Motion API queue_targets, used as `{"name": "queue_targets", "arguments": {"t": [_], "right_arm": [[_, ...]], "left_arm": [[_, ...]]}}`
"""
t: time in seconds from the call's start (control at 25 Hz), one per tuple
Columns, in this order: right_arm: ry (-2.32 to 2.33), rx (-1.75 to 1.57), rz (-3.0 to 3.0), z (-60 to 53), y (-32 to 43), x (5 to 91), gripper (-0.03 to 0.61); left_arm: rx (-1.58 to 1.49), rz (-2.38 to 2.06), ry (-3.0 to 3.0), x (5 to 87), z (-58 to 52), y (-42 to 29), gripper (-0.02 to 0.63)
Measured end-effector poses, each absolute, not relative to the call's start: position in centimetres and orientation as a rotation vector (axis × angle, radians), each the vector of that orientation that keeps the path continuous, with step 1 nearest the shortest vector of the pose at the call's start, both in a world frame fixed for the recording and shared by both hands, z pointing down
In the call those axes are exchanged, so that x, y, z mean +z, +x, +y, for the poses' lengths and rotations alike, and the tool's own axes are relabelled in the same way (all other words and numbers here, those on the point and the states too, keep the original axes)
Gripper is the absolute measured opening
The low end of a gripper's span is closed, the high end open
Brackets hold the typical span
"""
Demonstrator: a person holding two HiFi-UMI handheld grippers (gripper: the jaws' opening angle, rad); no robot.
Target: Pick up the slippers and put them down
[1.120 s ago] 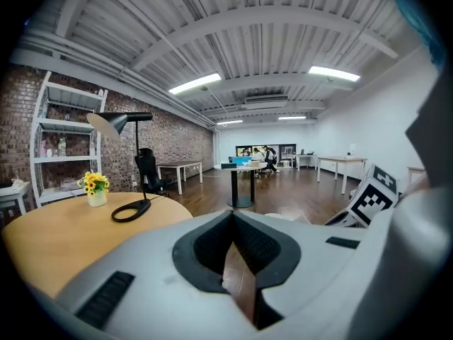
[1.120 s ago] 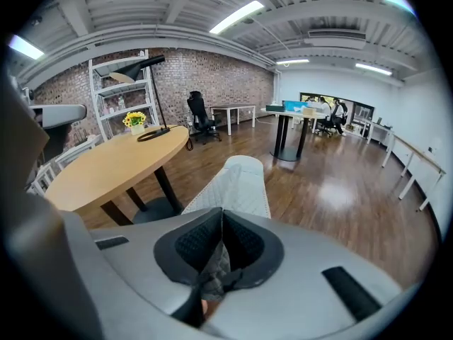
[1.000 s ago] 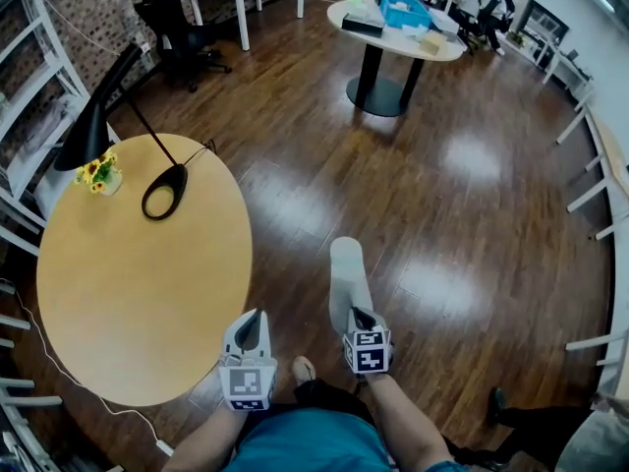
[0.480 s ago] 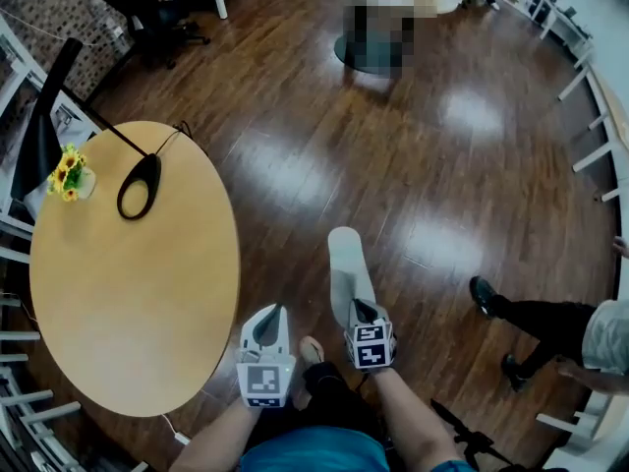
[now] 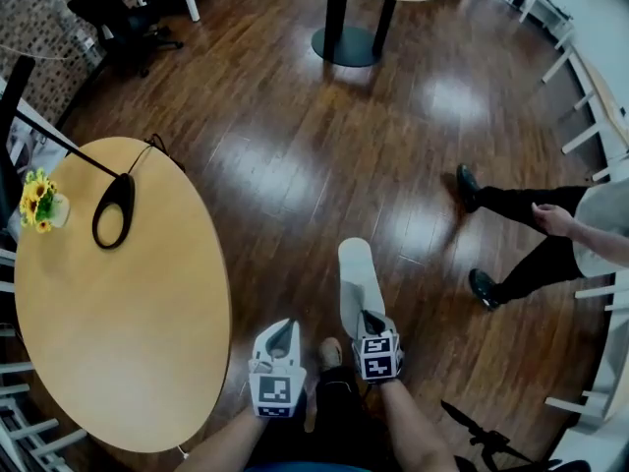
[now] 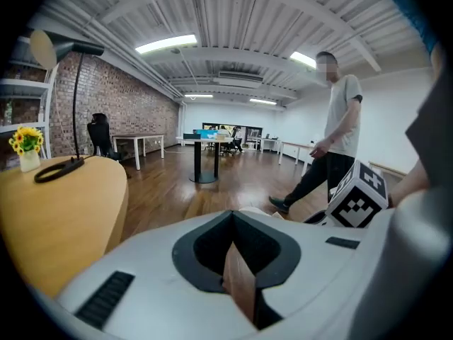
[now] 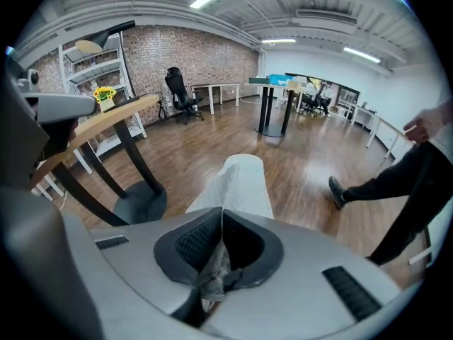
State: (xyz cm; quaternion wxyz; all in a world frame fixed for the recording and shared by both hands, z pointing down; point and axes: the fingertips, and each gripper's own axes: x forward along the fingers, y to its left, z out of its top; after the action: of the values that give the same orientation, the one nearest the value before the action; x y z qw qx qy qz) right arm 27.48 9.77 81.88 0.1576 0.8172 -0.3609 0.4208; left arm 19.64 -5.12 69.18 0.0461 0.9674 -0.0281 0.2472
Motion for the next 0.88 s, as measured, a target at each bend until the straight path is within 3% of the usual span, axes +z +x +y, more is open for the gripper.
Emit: {"name": "queue_targets", "arguments": {"t": [0.6, 0.88], "right_arm": [[2.285, 1.344, -1.055, 9.4, 40.5, 106.5, 0.025], [2.266, 1.427, -1.063, 7.0, 44.9, 115.6, 0.034]], "left_arm": [[0.913, -0.119, 2.864, 91.5, -3.0, 32.0, 0.005], [0.924, -0.147, 2.857, 97.8, -4.9, 35.3, 0.006]]}}
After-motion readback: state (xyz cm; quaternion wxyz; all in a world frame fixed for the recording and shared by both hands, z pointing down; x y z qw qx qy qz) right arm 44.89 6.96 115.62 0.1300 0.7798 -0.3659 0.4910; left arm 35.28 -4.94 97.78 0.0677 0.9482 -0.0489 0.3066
